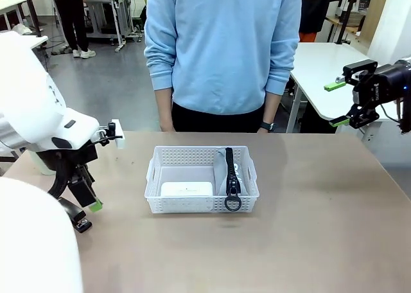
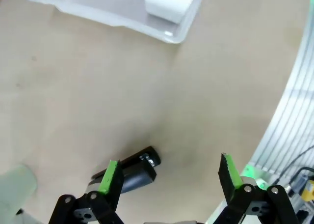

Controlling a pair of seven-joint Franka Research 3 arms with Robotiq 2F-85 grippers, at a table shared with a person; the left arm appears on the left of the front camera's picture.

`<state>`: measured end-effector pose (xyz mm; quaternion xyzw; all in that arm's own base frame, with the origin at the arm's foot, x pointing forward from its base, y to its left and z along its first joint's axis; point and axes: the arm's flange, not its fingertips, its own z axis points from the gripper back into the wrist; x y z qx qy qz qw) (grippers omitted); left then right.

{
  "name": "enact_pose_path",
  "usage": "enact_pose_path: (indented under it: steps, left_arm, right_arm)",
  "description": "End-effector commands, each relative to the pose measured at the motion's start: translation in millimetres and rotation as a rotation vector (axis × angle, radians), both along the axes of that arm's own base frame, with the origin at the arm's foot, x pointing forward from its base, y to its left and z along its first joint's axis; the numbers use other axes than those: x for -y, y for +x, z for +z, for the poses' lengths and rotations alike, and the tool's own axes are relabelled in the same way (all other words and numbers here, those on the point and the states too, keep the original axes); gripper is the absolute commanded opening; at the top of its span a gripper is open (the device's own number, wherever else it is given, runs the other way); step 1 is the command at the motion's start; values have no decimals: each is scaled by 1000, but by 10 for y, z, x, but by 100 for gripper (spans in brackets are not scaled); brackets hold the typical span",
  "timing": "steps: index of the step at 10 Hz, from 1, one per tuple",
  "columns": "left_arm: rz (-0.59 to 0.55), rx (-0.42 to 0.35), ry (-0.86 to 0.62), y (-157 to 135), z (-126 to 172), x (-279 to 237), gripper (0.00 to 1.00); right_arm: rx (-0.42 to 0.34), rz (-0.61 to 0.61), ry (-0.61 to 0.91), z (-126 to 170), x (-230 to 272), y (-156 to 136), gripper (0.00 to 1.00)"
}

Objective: Efficiently arrange items inside the basket to fit them all.
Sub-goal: Pick up the Stapler and place it inside the Organizing basket.

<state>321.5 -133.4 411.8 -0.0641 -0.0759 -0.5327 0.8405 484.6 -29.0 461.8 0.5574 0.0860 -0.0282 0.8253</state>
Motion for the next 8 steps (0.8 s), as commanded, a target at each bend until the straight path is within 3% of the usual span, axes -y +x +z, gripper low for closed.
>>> enact_pose_path:
  steps: [1, 8]
  left_arm:
    - [17, 38, 44, 5, 31, 66, 100]
    - [2, 33, 41, 4, 42, 45, 100]
  right_arm:
    - [2, 11, -9, 26, 6, -8, 100]
    - [2, 11, -9, 26, 6, -8, 100]
